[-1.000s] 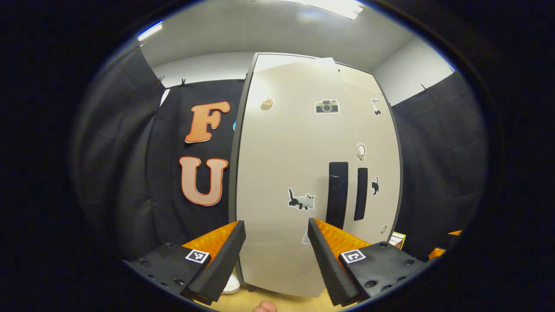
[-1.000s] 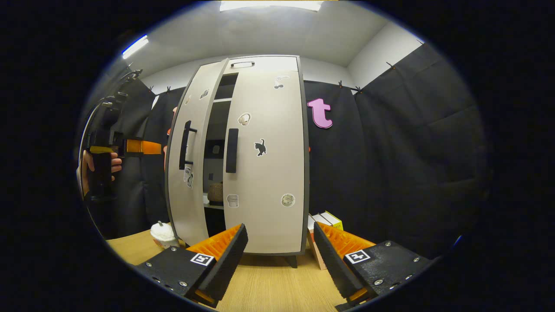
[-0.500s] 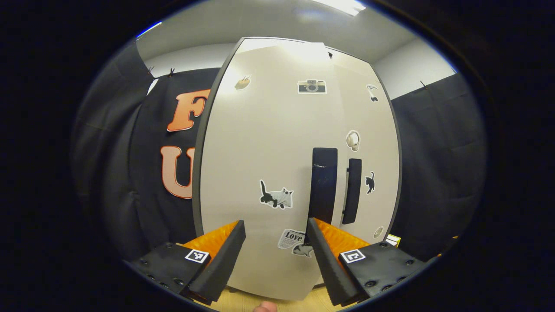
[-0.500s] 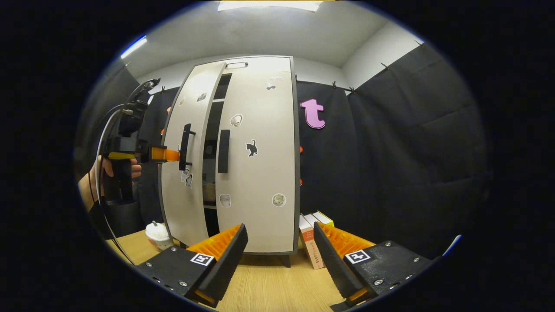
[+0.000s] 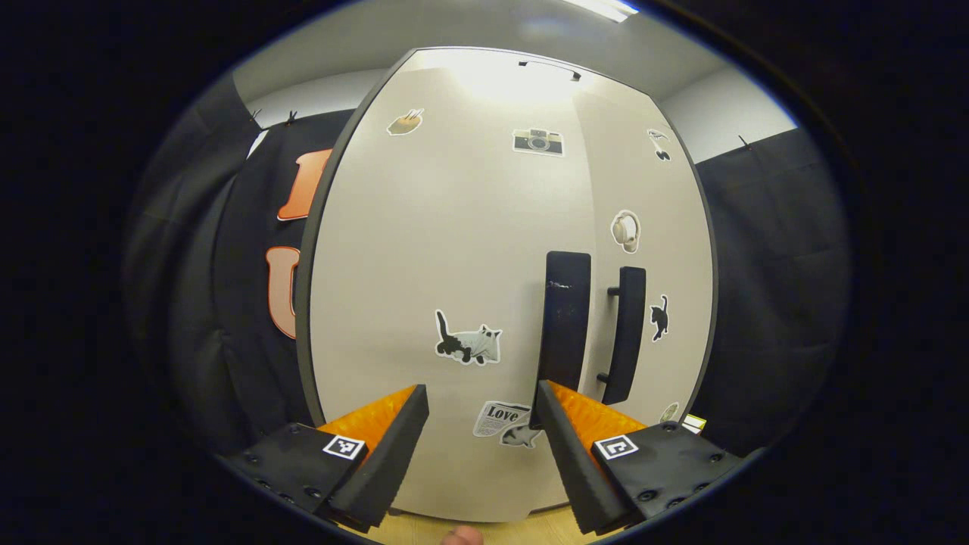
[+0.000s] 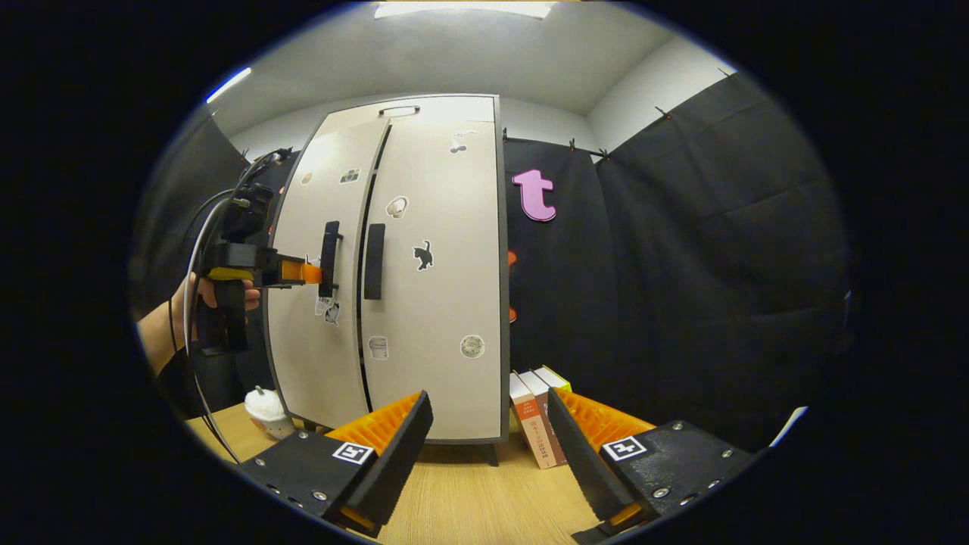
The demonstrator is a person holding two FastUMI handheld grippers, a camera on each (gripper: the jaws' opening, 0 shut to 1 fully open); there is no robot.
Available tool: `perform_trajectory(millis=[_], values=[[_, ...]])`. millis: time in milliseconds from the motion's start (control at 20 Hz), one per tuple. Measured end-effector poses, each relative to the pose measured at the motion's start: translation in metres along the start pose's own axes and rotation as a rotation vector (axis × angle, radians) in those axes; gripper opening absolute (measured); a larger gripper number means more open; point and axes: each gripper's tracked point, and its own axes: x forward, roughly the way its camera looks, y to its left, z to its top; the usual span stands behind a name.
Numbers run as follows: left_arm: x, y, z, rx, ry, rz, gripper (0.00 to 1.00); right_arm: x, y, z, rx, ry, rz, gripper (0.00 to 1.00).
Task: Grab one shoe with the right hand and put it into the shoe cabinet, grab the other shoe with the left hand and put it into the shoe cabinet; then close the right door with the right hand and the left door with the left hand.
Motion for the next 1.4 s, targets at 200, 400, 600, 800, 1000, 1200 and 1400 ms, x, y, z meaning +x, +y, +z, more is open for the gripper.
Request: perform_trajectory(millis=[200,400,600,800,1000,1200,1400], values=[[0.006,-0.001,-0.002,-0.017,0.009,0.005,0.96,0.003,-0.004,-0.001,-0.005,0.000,-0.009,0.94],[0.011,-0.002,-0.005,-0.014,0.001,0.008,0.96,0.004,-0.008,-0.003,-0.005,0.003,-0.016,0.94],[0.001,0.002,-0.004,0.007,-0.008,0.020,0.96,0.005,-0.010,-0.002,-0.010,0.001,-0.022,0.94],[-0.029,0.000,0.002,0.018,-0.033,0.003,0.97,0.010,-0.007,-0.002,-0.004,-0.001,-0.012,0.94],[-0.071,0.003,0.003,0.029,-0.059,0.009,0.96,0.015,0.005,-0.001,0.012,-0.004,0.019,0.94],[-0.113,0.012,-0.011,0.008,-0.068,0.049,0.96,0.018,0.022,0.001,0.031,-0.011,0.064,0.94],[-0.146,0.025,-0.035,-0.014,-0.057,0.109,0.96,0.016,0.036,-0.003,0.015,-0.004,0.100,0.94]])
